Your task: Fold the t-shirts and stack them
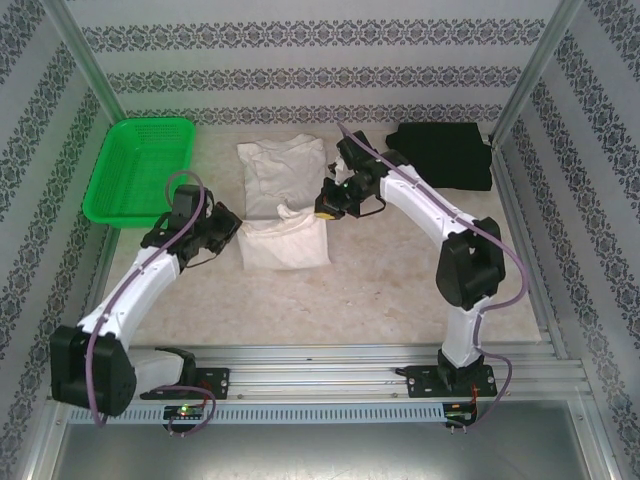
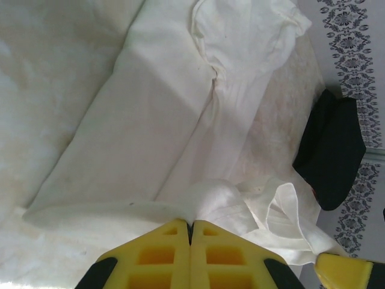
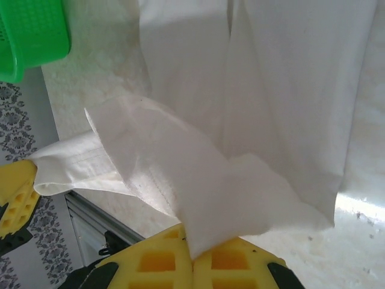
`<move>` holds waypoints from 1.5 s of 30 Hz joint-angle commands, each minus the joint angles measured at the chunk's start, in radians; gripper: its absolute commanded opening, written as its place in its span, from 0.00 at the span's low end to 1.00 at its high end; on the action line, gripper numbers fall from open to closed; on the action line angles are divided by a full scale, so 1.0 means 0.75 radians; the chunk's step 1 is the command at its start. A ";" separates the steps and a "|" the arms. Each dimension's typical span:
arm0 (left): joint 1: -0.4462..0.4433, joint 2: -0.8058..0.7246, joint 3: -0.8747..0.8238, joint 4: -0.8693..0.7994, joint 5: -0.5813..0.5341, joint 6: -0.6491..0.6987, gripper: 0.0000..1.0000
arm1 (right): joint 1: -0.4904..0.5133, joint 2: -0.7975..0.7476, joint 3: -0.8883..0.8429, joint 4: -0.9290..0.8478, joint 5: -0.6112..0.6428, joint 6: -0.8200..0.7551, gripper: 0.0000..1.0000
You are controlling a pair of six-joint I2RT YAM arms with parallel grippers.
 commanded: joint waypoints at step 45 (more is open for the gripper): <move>0.206 0.902 0.752 0.436 0.290 0.084 0.62 | -0.258 0.688 0.924 0.308 -0.146 0.143 0.48</move>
